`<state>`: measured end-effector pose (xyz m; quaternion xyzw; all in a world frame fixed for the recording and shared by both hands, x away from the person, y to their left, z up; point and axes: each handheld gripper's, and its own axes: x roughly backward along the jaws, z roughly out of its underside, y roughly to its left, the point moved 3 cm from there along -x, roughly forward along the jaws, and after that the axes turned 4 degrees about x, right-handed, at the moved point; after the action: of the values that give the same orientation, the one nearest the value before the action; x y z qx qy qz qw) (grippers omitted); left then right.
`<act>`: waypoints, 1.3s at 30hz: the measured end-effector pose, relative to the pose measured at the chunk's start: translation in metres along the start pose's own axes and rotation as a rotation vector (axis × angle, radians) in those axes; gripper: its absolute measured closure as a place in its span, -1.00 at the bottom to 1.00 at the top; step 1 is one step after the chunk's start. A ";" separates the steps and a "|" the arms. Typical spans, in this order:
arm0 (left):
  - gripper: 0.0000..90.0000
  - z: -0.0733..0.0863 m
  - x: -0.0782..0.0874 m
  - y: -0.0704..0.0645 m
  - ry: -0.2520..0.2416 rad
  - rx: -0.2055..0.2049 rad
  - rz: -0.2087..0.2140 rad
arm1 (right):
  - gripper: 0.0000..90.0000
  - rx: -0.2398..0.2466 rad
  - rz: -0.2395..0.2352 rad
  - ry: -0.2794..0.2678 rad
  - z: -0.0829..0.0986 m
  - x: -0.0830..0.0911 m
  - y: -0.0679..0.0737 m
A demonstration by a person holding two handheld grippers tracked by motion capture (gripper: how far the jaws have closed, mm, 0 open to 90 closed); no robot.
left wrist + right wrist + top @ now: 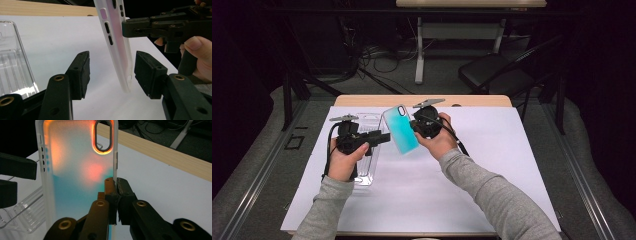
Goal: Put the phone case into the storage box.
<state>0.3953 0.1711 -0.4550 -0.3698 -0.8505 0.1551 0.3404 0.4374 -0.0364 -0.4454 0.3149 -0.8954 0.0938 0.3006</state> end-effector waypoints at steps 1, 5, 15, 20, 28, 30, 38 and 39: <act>0.03 0.000 0.000 0.000 0.000 0.000 0.000 | 0.95 0.001 0.000 -0.001 0.000 0.000 0.000; 0.04 0.001 -0.003 0.001 0.000 0.005 -0.001 | 0.95 -0.002 -0.003 -0.002 0.000 0.000 0.001; 0.31 0.003 -0.006 0.001 0.000 0.013 0.013 | 0.95 0.005 -0.012 -0.004 0.001 0.001 0.004; 0.34 0.004 -0.007 0.001 -0.002 0.031 0.011 | 0.95 0.008 -0.016 -0.005 0.001 0.001 0.005; 0.39 0.006 -0.010 0.002 0.006 0.061 0.040 | 0.95 0.005 -0.019 -0.006 0.003 0.000 0.006; 0.42 0.006 -0.011 0.002 0.010 0.070 0.044 | 0.95 0.005 -0.021 -0.003 0.004 0.000 0.006; 0.50 0.007 -0.013 0.003 0.016 0.098 0.064 | 0.95 0.001 -0.029 -0.006 0.005 -0.001 0.008; 0.50 0.007 -0.013 0.003 0.017 0.110 0.072 | 0.95 0.001 -0.029 -0.006 0.005 -0.001 0.008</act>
<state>0.3980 0.1637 -0.4677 -0.3823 -0.8239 0.2107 0.3615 0.4305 -0.0313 -0.4497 0.3283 -0.8915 0.0887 0.2992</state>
